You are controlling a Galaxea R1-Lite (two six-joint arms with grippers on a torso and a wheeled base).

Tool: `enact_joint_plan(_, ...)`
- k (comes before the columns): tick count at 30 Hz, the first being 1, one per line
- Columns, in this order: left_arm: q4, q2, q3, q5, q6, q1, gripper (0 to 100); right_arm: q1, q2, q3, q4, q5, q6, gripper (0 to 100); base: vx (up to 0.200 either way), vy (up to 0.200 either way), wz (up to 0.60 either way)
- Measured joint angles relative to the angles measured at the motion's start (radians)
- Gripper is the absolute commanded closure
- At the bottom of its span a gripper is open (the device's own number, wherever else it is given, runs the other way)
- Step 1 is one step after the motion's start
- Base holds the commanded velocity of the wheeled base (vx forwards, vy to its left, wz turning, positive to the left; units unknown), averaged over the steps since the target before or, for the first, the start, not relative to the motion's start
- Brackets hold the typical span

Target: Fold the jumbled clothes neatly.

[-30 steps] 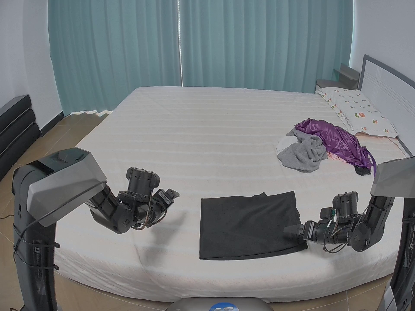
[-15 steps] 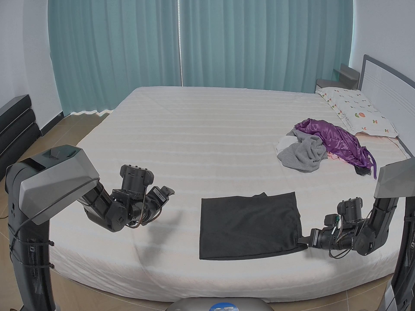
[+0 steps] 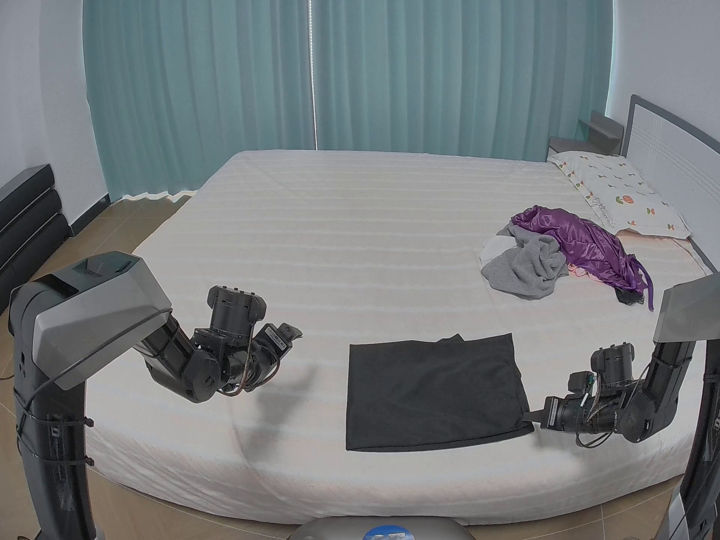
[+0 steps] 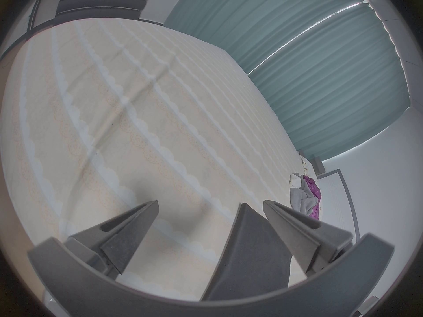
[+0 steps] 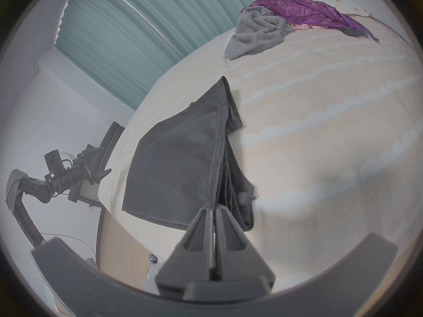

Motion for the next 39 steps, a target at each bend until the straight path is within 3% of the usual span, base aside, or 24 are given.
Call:
enact_joint_plan(1,0.0,0.0,0.0,0.0,0.0,0.0,0,-0.001,0.0,0.001,0.0,0.0,0.0,100,0.0,0.0,0.0)
enact_joint_plan(2,0.0,0.0,0.0,0.0,0.0,0.0,0,-0.002,0.0,0.002,0.0,0.0,0.0,0,0.0,0.0,0.0)
enact_joint_plan(13,0.0,0.0,0.009,-0.004,-0.002,0.0,0,-0.023,-0.019,0.009,-0.002,0.01,0.046,0,0.0,0.0,0.0)
enact_joint_plan(21,-0.002,-0.005,0.035,-0.033,-0.027,0.002,0,-0.039,-0.032,0.008,-0.085,0.007,0.233,0,0.0,0.0,0.0)
enact_joint_plan(26,-0.005,-0.012,0.054,-0.046,-0.037,0.001,0,-0.042,-0.023,0.015,-0.149,0.005,0.318,0,0.0,-0.2,0.0)
enact_joint_plan(39,-0.009,-0.027,0.075,-0.048,-0.026,-0.019,0,-0.063,0.012,0.001,-0.155,0.01,0.341,0,0.0,-0.154,0.0)
